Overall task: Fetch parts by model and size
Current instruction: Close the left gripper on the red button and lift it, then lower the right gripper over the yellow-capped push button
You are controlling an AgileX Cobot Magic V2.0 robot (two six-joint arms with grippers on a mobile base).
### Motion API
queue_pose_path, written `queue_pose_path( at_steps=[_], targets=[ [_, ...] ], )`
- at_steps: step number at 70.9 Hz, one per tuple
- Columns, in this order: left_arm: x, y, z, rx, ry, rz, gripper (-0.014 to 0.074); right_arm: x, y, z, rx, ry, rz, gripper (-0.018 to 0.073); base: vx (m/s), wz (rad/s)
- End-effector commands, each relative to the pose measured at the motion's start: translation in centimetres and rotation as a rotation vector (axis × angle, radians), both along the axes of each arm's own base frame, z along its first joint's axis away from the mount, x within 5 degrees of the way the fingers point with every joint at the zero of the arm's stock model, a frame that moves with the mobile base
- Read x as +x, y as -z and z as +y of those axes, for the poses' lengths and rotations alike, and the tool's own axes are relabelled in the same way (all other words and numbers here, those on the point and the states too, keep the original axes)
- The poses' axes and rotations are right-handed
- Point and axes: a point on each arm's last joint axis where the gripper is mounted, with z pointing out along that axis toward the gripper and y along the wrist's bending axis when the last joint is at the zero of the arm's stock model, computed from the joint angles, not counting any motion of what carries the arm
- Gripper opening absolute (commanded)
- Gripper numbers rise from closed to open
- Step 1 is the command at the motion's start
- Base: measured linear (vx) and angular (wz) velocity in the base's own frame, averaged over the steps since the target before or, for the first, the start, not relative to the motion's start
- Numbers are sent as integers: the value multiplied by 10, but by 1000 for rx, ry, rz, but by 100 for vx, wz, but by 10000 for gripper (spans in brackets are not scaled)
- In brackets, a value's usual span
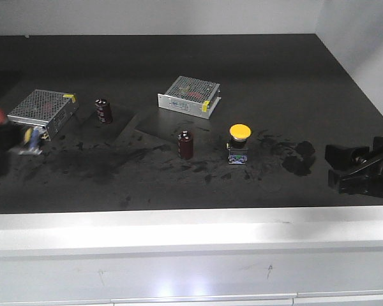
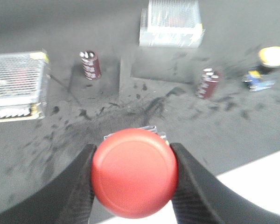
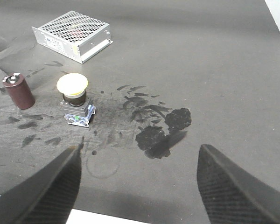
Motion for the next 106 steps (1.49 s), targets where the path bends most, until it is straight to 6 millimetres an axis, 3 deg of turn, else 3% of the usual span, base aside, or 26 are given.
queue_pose_path(
  at_steps=[1,10,23,46,61,82,93,106],
  targets=[
    [-30,-4,9,-48,0,-143,-7,3,-18,2,16,-17,-103,505,0,0],
    [-63,14,18,-68,4,-153,-7,3,-18,2,16,-18,-104,505,0,0],
    [-88,46,26,-65,6,-146,-7,3,-18,2,17,-17,-102,505,0,0],
    [-95,52,28,-72,6,-167,-7,2,-17,1,-5,-20,-93,505,0,0],
    [-95,52,28,-72,6,-167,-7,7,-39,3,-37,-41,-153,505,0,0],
    [-95,52,28,-72,6,-167,-7,44,-77,14,-4,-28,-112,505,0,0],
    [-95,52,28,-72,6,-167,-7,72,-88,44,-42,-118,-31,505,0,0],
    [-95,52,28,-72,6,-167,-7,114,-86,79,-71,-147,158,505,0,0]
  ],
)
